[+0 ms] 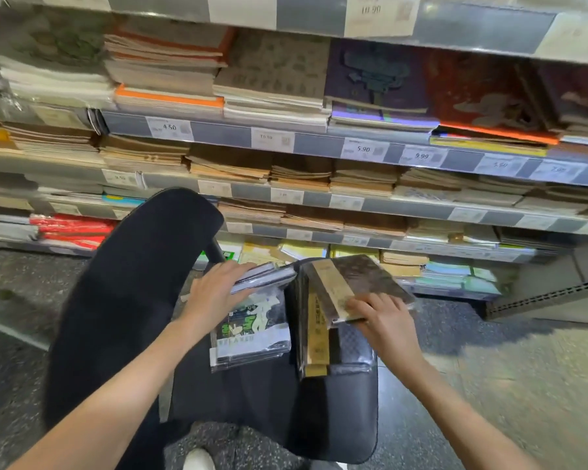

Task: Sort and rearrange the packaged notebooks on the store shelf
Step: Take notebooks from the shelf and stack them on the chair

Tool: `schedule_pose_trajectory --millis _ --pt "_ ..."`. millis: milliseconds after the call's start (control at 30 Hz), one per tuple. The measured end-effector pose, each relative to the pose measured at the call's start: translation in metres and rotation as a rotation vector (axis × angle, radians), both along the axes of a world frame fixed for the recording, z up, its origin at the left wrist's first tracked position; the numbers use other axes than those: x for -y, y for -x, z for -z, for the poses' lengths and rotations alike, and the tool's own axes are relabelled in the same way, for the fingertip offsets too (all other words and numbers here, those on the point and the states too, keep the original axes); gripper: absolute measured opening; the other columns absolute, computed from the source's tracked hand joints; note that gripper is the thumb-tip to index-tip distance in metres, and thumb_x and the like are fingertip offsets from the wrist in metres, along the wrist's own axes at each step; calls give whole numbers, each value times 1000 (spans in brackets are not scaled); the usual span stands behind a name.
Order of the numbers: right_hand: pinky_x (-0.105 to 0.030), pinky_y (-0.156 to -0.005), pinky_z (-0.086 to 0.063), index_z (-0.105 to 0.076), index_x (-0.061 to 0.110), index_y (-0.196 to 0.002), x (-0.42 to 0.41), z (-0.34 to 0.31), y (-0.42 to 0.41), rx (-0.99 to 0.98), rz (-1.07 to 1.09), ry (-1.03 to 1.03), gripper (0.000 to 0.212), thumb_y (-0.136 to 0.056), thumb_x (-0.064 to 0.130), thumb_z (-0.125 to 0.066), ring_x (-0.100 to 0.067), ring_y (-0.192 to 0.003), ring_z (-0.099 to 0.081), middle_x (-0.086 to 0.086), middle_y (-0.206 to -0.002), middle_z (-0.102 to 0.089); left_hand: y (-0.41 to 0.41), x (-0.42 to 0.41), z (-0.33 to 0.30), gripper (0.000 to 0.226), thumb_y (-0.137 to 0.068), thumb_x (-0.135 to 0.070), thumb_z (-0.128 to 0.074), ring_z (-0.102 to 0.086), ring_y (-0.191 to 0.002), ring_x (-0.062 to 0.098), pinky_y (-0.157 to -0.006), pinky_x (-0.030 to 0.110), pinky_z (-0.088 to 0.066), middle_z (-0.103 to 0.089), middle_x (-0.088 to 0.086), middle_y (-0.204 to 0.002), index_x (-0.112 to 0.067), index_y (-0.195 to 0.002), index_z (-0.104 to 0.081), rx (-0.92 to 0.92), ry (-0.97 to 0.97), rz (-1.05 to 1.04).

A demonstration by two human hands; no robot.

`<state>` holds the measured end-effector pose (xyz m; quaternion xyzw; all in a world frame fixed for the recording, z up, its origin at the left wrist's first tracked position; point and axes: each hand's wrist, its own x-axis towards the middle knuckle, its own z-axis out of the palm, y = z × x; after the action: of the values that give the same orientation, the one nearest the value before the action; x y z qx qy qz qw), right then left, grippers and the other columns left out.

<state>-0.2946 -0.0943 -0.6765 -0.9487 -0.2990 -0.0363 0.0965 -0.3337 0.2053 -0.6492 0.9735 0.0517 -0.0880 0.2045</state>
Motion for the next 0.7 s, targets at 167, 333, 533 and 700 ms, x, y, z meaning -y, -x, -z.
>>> schedule_pose_trajectory --millis 167,333,533,700 --pt "-37 -66 -49 -63 20 -104 5 28 20 -266 87 -14 51 -60 38 -82 -25 -84 -62 1 -93 -62 3 0 14 49 -89 -34 -57 -52 -115 20 -86 39 -45 -55 -3 -122 -23 -135 -46 40 54 14" --pt "-39 -90 -44 -52 17 -126 -16 14 7 -408 147 -161 65 -73 52 -65 -24 -112 -52 -3 -120 -56 8 6 16 46 -87 -29 -62 -53 -108 17 -80 38 -46 -58 -6 -112 -28 -131 -51 74 143 -27" --pt "-28 -107 -25 -15 31 -146 -86 27 14 -863 87 -444 102 -67 43 -77 -11 -135 -24 3 -151 -19 55 30 39 44 -80 -32 -67 -49 -112 7 -76 31 -44 -54 -17 -114 -40 -122 -54 59 215 -204" --pt "-37 -112 -28 -16 38 -139 -90 60 38 -961 87 -492 110 -52 54 -82 -10 -135 -24 3 -148 -20 86 52 73 62 -78 -45 -65 -37 -120 2 -94 40 -46 -44 -20 -132 -49 -133 -37 77 247 -46"
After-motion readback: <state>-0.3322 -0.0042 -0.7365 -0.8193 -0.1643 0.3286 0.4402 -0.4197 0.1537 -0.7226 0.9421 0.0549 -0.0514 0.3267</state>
